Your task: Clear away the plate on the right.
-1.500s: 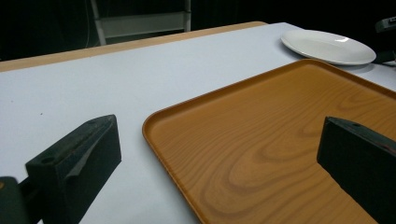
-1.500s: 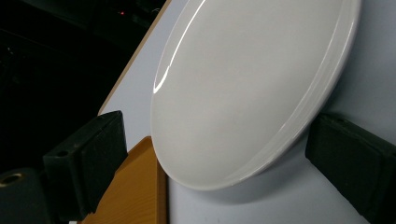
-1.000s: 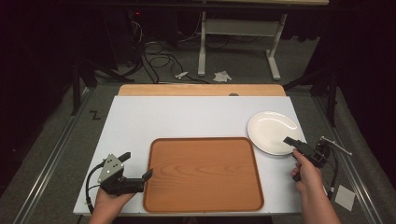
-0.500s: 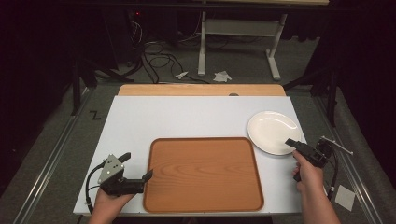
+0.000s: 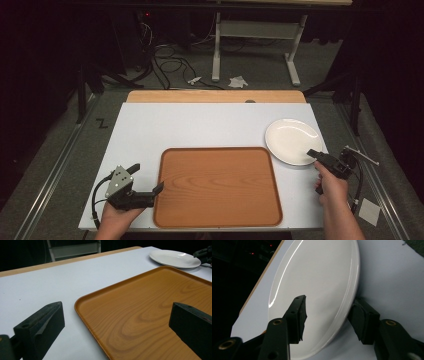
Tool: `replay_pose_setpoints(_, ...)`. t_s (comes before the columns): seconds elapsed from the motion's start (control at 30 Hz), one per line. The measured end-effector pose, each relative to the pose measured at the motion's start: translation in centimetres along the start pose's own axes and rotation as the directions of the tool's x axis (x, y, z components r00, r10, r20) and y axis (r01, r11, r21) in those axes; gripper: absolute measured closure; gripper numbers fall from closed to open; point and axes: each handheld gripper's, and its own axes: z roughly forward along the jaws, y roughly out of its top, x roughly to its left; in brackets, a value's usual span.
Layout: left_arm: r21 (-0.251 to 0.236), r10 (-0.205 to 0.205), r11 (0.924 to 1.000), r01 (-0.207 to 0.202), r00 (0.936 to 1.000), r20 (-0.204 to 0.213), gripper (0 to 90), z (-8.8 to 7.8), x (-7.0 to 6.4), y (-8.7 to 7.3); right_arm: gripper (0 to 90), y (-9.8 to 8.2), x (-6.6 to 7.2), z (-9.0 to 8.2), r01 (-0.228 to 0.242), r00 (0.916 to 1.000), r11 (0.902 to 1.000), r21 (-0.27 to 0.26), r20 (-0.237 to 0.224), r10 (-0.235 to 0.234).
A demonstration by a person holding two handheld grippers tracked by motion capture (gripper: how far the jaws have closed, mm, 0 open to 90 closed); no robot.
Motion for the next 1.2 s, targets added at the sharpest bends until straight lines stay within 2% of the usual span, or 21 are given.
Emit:
replay_pose_setpoints(0.17,0.001,-0.006,1.0000,0.006,1.0000,-0.001,0.7,0.02,0.05,-0.04,58.0,0.10,-0.28,-0.01,-0.014,0.9999,0.9999,0.003,0.007,0.014)
replay_pose_setpoints(0.47,-0.004,0.000,1.0000,0.000,1.0000,0.001,0.8,0.00,-0.03,0.07,57.3,0.02,-0.22,0.00,0.002,0.9999,1.0000,0.000,0.011,-0.002)
replay_pose_setpoints(0.6,-0.004,0.014,0.9999,-0.014,0.9999,0.003,0.9,-0.11,-0.06,0.18,58.5,-0.04,-0.14,0.00,-0.001,0.9998,1.0000,0.000,0.018,0.001)
replay_pose_setpoints(0.87,0.006,0.006,1.0000,-0.006,1.0000,0.002,1.0,0.18,-0.04,0.01,58.2,0.00,-0.25,0.03,0.001,0.9999,1.0000,-0.003,0.011,-0.001)
replay_pose_setpoints(1.03,0.009,0.014,0.9999,-0.014,0.9999,-0.006,1.1,0.05,-0.30,0.10,66.6,-0.01,-0.29,0.01,0.004,0.9994,1.0000,-0.002,0.033,-0.004)
replay_pose_setpoints(1.2,0.016,0.010,0.9998,-0.010,0.9999,-0.007,1.1,0.16,-0.21,0.01,69.8,0.00,-0.42,-0.02,-0.012,0.9992,0.9999,0.000,0.038,0.012)
